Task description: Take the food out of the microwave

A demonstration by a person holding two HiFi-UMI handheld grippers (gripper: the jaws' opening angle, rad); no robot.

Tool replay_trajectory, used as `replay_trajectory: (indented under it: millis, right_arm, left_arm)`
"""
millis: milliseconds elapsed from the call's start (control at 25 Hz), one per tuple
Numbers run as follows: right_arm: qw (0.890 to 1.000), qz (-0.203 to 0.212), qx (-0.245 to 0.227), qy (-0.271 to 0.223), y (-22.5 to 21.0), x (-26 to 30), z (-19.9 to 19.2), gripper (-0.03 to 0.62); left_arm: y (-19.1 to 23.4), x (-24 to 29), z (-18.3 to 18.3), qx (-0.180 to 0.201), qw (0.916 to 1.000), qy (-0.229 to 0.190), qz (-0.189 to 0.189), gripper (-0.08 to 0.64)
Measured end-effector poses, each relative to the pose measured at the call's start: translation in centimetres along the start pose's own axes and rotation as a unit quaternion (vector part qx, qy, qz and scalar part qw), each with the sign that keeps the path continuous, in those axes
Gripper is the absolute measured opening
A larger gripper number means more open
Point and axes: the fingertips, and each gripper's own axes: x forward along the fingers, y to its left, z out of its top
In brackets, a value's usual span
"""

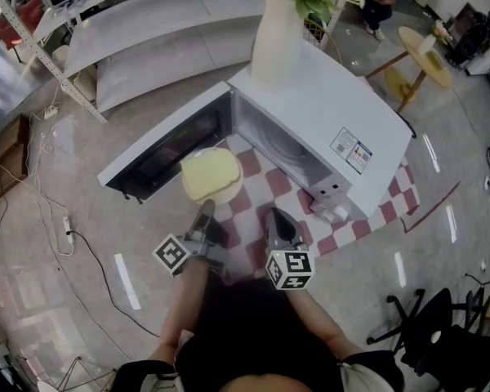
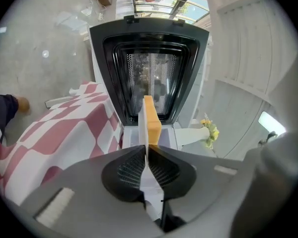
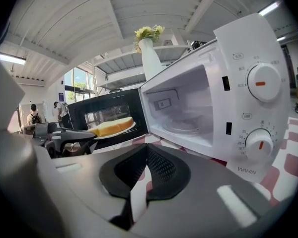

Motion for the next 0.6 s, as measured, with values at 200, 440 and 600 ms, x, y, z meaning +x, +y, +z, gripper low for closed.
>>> replay_trajectory:
  millis: [200,440,600]
  right_arm:
    - [1.0,-0.014,0.001,-0.022,-0.1,-0.8,1.9,0.0]
    - [0.998,-0.027,-0.017,-0.056,-0.2,-1.9,4.5,0.0]
    - [0.996,-0.032,-0.03,-0.079,-0.2,-2.5,5.7,0.0]
  left_arm:
    - [-1.7,-0.7,0.4,-0.001,0.9998,-0.02,-0.009,0.028]
    - [-3.5,-1.0,0.4,0.007,0.9992,-0.031,-0.025,0.028]
    - [-3.8,-1.4,0.6,0.003,0.9987,-0.044,-0.026,0.028]
